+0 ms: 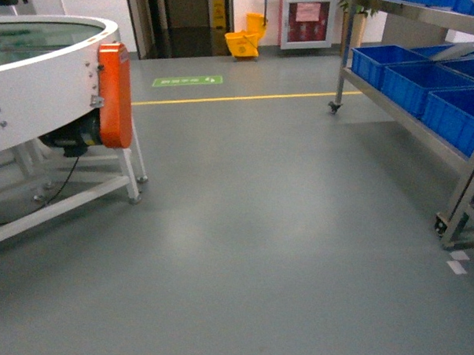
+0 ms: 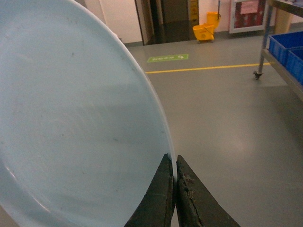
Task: Place blue tray on left shelf second layer neatly
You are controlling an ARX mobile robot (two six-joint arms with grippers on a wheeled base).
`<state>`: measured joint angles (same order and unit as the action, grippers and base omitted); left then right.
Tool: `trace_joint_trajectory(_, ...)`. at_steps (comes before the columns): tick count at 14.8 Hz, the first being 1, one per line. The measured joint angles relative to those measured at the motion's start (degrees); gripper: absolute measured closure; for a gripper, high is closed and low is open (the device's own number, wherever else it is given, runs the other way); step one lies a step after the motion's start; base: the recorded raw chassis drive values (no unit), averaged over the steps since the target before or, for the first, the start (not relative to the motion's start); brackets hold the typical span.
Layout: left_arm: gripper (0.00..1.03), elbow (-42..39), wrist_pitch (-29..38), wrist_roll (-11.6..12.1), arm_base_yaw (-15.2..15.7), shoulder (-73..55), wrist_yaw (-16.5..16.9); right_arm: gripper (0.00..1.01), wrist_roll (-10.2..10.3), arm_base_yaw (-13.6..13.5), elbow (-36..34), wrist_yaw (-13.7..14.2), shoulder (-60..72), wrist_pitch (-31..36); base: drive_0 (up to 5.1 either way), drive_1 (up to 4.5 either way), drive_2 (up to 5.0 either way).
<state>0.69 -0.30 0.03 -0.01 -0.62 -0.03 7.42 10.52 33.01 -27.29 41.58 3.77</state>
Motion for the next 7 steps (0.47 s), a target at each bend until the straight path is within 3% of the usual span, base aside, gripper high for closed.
trace_joint_trajectory(2,0.05,0.0,0.1,0.0,0.0,0.0,0.0,0.99,0.0,0.0,0.0,0.0,-0.1,0.2,2.2,-0.42,-5.6)
trace_joint_trajectory(7,0.05,0.0,0.0,0.0,0.0,0.0,0.0,0.99,0.0,0.0,0.0,0.0,-0.1,0.1,-1.5,-1.51,-1.5)
